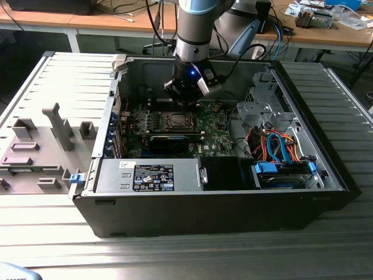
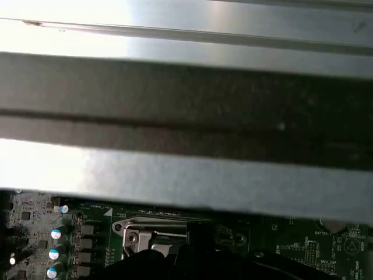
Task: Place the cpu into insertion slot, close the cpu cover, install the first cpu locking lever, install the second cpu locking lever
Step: 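Install the first cpu locking lever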
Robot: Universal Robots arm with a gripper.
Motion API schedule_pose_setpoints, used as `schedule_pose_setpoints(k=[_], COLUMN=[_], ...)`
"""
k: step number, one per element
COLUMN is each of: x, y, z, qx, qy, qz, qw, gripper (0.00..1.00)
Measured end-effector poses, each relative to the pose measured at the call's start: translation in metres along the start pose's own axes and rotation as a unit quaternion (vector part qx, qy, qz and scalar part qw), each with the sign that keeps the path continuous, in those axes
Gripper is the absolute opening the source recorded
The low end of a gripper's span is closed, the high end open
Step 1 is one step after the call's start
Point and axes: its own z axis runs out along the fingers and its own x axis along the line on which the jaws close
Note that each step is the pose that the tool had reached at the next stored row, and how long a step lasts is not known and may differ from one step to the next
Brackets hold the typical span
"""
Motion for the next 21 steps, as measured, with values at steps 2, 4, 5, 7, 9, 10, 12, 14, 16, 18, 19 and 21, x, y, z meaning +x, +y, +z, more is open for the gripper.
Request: schedule_pose_setpoints(k=[2,4,5,7,9,10,12,14,16,18,19,21], x=[0.0005,0.0010,0.0013,0.0015,0.0019,0.0019,0.0022,0.0024,0.0028,0.0029,0.0030,0.0031], y=[-0.0052,-0.0100,-0.0130,-0.0160,-0.0195,-0.0205,-0.0215,-0.0214,-0.0215,-0.0215,-0.0217,-0.0218], z=[-0.0002,-0.0005,-0.0005,-0.0006,-0.0008,-0.0009,-0.0051,-0.0134,-0.0236,-0.0275,-0.0297,-0.0322], qx=[0.0000,0.0000,0.0000,0.0000,0.0000,0.0000,0.0001,0.0000,0.0000,0.0000,0.0000,0.0000], qy=[0.0000,0.0000,0.0000,0.0000,0.0000,0.0000,0.0000,-0.0001,0.0000,0.0000,0.0000,0.0000], qz=[0.000,0.000,0.000,0.000,0.000,0.000,0.000,0.000,0.000,0.000,0.000,0.000], qw=[1.00000,1.00000,1.00000,1.00000,1.00000,1.00000,1.00000,1.00000,1.00000,1.00000,1.00000,1.00000], gripper=[0.11,0.11,0.11,0.11,0.11,0.11,0.11,0.11,0.11,0.11,0.11,0.11])
